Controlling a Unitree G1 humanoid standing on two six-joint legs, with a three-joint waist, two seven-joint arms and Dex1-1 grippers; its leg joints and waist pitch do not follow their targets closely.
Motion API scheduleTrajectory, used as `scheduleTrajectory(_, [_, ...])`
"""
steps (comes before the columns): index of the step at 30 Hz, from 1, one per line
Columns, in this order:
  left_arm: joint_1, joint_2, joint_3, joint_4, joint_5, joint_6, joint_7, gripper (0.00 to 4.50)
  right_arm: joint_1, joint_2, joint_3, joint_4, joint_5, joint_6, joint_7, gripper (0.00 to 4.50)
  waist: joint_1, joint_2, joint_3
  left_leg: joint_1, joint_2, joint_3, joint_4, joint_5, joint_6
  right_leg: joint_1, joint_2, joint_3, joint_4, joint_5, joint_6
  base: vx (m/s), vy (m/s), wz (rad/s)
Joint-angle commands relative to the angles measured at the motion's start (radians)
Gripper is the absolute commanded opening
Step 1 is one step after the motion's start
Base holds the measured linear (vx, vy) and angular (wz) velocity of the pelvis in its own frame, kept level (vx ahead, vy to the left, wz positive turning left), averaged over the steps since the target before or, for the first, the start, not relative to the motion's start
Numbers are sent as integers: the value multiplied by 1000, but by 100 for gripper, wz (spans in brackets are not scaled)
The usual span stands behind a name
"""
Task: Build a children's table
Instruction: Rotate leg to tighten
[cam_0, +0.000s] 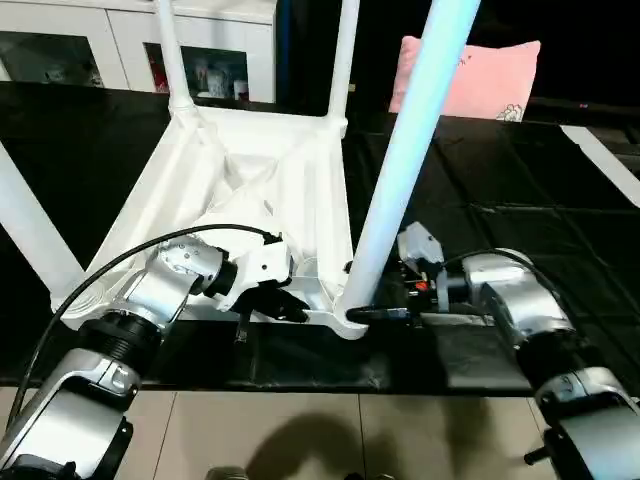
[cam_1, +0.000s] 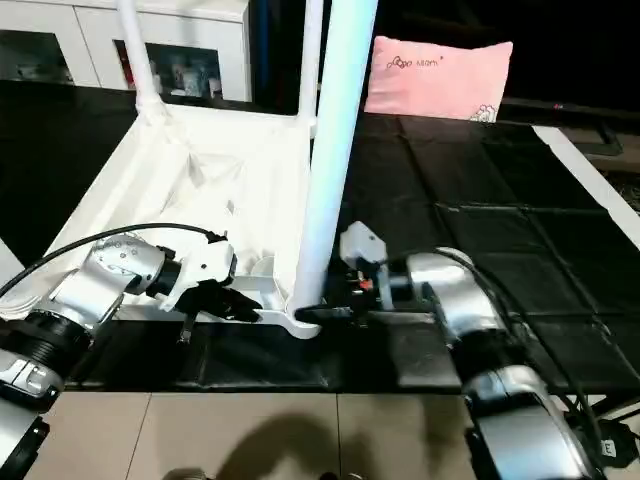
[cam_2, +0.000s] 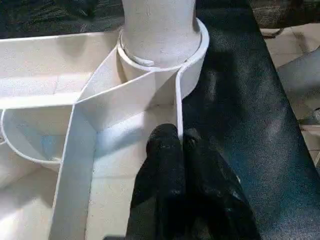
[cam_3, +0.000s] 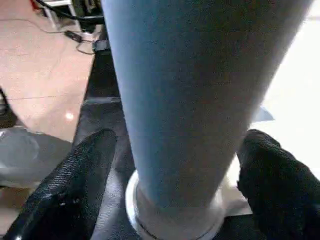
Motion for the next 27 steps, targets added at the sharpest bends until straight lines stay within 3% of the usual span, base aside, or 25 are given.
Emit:
scheduleTrajectory(1, [-27, -7, -21, -10, 9, -27, -21, 0, -17, -14, 0, 18, -3, -4, 20, 360, -9, 9, -81, -16, -6, 26, -62, -63, 60, 87, -61, 65, -59, -297, -105, 0, 0, 0])
scheduleTrajectory(10, [-12, 3, -13, -14, 5, -29, -25, 0, -41, -9, -13, 79, 6, 4, 59, 285, -8, 8, -80, -16, -8, 27, -61, -66, 60, 87, -61, 65, -62, -321, -96, 0, 0, 0])
scheduleTrajectory(21, [-10, 5, -9, -13, 5, -23, -20, 0, -38, 0, -18, 105, 13, -10, 84, 205, -7, 10, -82, -16, -6, 27, -61, -61, 60, 87, -61, 65, -58, -293, -110, 0, 0, 0])
scheduleTrajectory(27, [-11, -1, -1, -7, 5, 11, 2, 0, -21, 6, -22, 96, 26, 0, 87, 197, -7, 12, -82, -15, -6, 27, -61, -64, 58, 86, -60, 65, -58, -286, -117, 0, 0, 0])
